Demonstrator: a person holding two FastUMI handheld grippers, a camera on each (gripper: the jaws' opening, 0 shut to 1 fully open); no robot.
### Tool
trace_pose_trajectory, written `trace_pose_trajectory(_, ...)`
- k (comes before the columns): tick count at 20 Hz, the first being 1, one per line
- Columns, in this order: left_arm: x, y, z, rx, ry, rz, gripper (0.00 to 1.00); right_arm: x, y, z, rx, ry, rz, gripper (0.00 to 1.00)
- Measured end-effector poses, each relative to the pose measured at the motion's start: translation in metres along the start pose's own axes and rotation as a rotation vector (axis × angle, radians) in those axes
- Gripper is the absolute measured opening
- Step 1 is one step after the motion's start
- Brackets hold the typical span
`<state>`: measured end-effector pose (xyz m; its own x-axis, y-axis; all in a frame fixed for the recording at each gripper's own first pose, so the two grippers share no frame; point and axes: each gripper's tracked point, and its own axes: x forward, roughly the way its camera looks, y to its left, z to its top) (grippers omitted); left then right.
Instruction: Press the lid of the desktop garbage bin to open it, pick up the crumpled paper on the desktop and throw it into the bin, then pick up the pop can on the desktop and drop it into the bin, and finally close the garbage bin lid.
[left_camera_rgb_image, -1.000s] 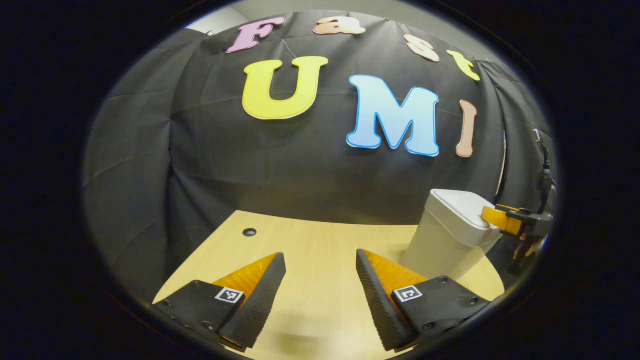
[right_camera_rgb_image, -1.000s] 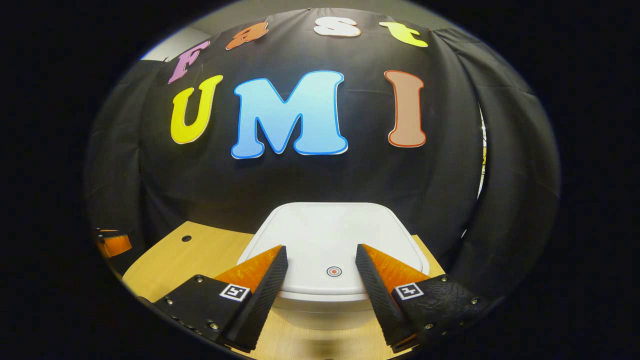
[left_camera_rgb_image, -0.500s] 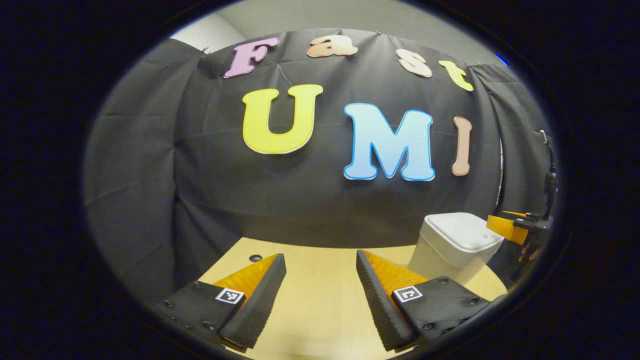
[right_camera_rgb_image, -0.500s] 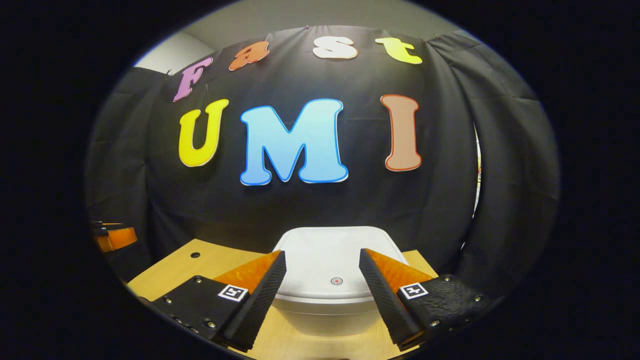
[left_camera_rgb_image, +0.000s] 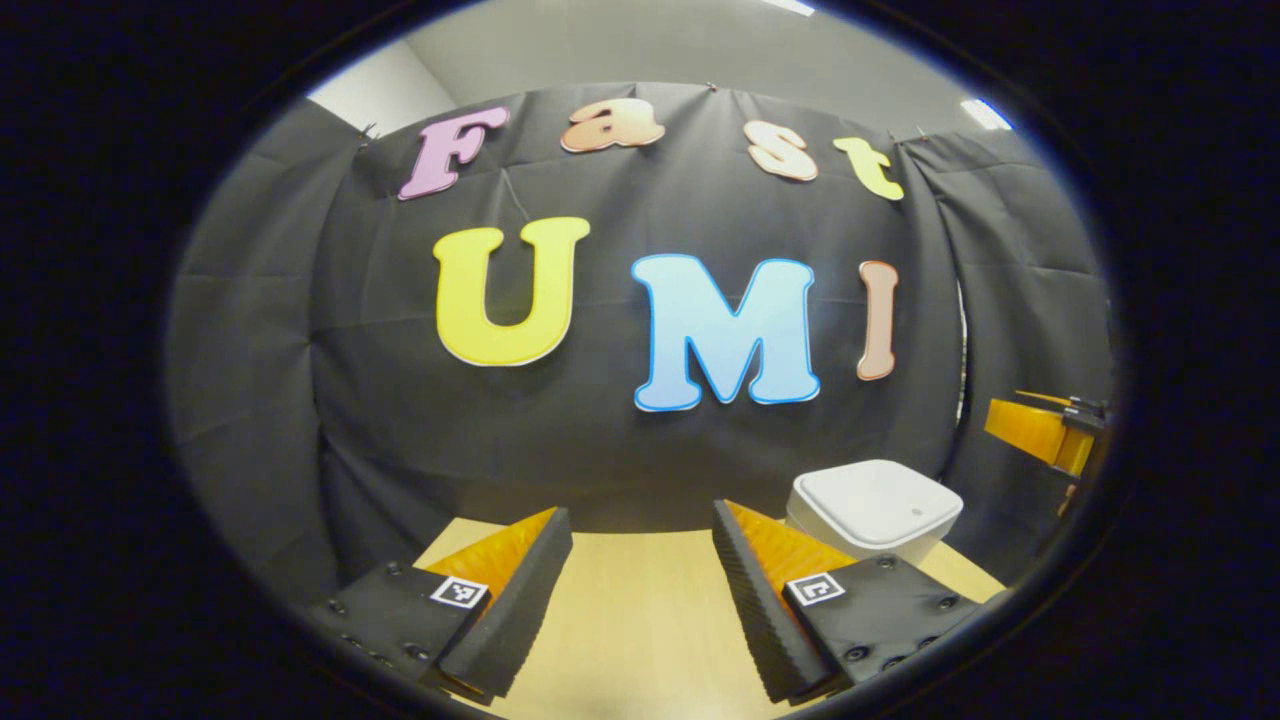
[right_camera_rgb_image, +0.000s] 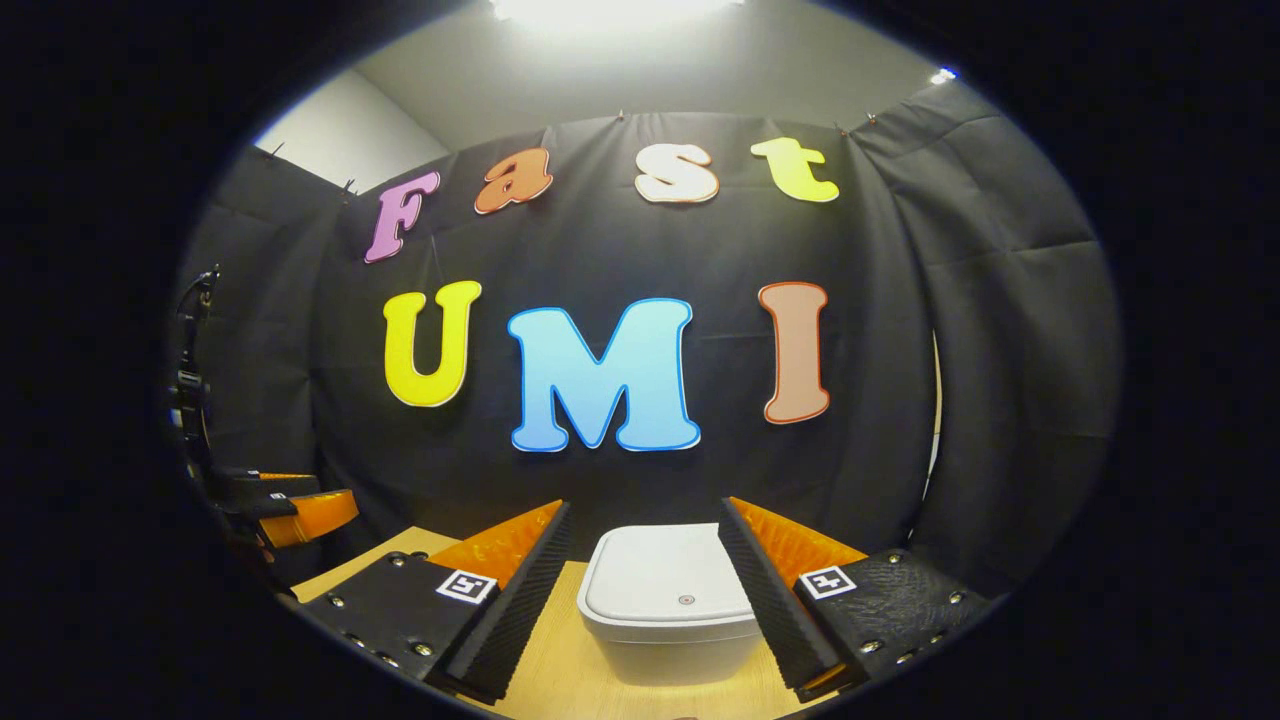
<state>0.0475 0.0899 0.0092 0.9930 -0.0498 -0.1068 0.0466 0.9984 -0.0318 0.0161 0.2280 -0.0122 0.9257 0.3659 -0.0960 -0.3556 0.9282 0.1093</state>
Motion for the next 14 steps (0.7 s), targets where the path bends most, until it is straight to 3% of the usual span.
trace_pose_trajectory(7,-0.003,-0.085,0.021,0.023,-0.040,-0.043,0.93,-0.025,-0.057,0.012,-0.005,-0.041,-0.013,0.94)
trace_pose_trajectory(14,-0.001,-0.232,0.015,0.001,-0.073,0.018,0.91,-0.029,-0.181,0.014,-0.027,-0.069,0.032,0.94)
